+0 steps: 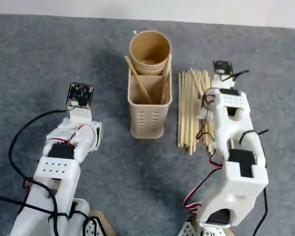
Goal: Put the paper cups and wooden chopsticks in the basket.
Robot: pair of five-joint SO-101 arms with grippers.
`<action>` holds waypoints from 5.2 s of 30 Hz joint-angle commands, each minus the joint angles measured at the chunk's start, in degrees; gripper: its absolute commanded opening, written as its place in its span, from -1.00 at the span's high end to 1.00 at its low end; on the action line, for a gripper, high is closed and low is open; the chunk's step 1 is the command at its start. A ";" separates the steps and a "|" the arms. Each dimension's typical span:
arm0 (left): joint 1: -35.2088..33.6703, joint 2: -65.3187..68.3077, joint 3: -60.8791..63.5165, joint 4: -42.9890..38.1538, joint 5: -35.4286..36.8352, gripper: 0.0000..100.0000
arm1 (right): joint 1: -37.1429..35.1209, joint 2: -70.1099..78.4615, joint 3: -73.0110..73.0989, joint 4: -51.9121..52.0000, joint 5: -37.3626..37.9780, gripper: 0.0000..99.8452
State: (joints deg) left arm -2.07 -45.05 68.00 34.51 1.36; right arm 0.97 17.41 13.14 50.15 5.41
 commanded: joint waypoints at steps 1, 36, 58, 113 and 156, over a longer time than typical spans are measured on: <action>0.75 -1.10 -0.40 -0.97 0.18 0.66 | 1.45 -3.03 -1.80 -0.48 0.35 0.65; 0.84 -1.10 -0.48 -0.97 0.18 0.66 | 0.75 -2.95 -3.03 -0.75 0.26 0.74; 0.84 -1.10 -0.40 -0.97 0.18 0.66 | 0.57 1.45 -3.56 1.63 0.62 0.83; 0.84 -0.92 0.75 -3.87 0.18 0.66 | -26.24 -54.20 17.80 -38.55 -8.44 0.99; 0.75 -1.01 1.27 -4.84 -3.08 0.66 | 2.86 -17.01 -7.96 10.68 14.86 0.62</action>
State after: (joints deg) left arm -2.07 -45.05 69.58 30.46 -1.27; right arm 2.99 -10.37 7.60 60.44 18.24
